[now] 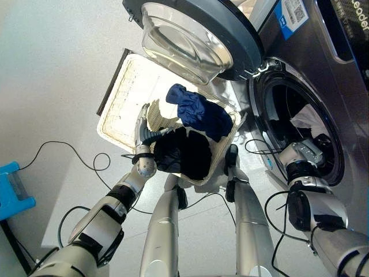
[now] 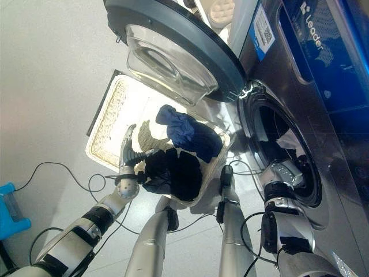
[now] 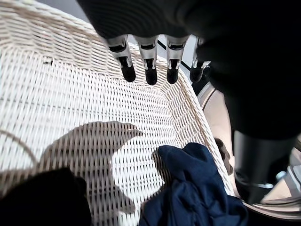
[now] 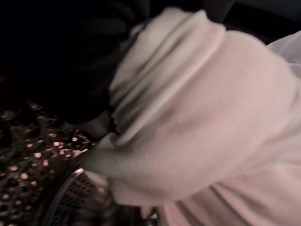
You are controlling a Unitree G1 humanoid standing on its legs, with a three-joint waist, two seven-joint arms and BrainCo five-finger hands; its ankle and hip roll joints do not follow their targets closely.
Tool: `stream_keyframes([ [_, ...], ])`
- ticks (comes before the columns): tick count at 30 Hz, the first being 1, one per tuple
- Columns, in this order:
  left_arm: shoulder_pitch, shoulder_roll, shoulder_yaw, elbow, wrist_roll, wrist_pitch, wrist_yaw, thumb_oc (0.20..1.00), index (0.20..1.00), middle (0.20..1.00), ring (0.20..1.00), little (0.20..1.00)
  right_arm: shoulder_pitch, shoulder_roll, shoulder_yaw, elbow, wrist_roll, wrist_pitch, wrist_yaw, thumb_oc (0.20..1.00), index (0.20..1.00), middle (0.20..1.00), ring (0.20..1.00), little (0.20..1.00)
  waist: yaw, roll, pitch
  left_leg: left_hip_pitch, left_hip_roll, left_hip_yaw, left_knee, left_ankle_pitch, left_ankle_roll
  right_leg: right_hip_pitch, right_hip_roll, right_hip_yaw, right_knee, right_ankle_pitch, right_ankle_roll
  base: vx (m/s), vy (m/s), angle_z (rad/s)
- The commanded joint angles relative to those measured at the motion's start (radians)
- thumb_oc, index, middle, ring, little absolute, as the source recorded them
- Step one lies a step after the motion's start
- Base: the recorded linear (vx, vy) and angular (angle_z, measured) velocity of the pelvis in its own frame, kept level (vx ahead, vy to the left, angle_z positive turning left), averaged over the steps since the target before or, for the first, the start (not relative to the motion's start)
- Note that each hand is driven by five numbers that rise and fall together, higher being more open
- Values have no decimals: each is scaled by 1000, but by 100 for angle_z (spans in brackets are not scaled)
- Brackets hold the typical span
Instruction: Put the clothes into the washing machine.
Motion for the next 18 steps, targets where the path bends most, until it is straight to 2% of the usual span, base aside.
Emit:
stream_keyframes([
  [1,-22,-5,6,-41,33,-38,29,1000,1000,1000,1000,1000,18,-86,-12,-49,-4,-89,-2,200,200,200,200,200,-18,29,-25,-35,-75,14,139,-145,-43,21,-12,-84,-38,60,112,0,0,0],
  [6,-21,-3,2,-50,34,-37,33,1000,1000,1000,1000,1000,20,-88,-6,-46,-4,-72,24,200,200,200,200,200,-19,29,-25,-37,-74,14,141,-146,-43,19,-13,-84,-38,62,112,0,0,0],
  [7,-27,-2,-7,-70,38,-27,49,1000,1000,1000,1000,1000,12,-90,19,-25,-4,7,68,1000,1000,1000,1000,1000,-21,27,-25,-39,-74,12,142,-147,-43,18,-12,-83,-38,63,111,0,0,0],
  [9,-39,-4,-1,-76,33,-14,61,1000,1000,1000,1000,1000,10,-81,51,-24,-4,44,70,1000,1000,1000,1000,1000,-24,23,-25,-41,-75,13,146,-146,-43,16,-12,-81,-37,65,109,0,0,0],
  [18,-52,-7,-1,-66,26,-21,59,1000,1000,1000,1000,1000,-4,-78,78,15,-4,66,43,1000,1000,1000,1000,1000,-19,25,-25,-36,-74,15,143,-144,-40,18,-14,-83,-33,63,108,0,0,0],
])
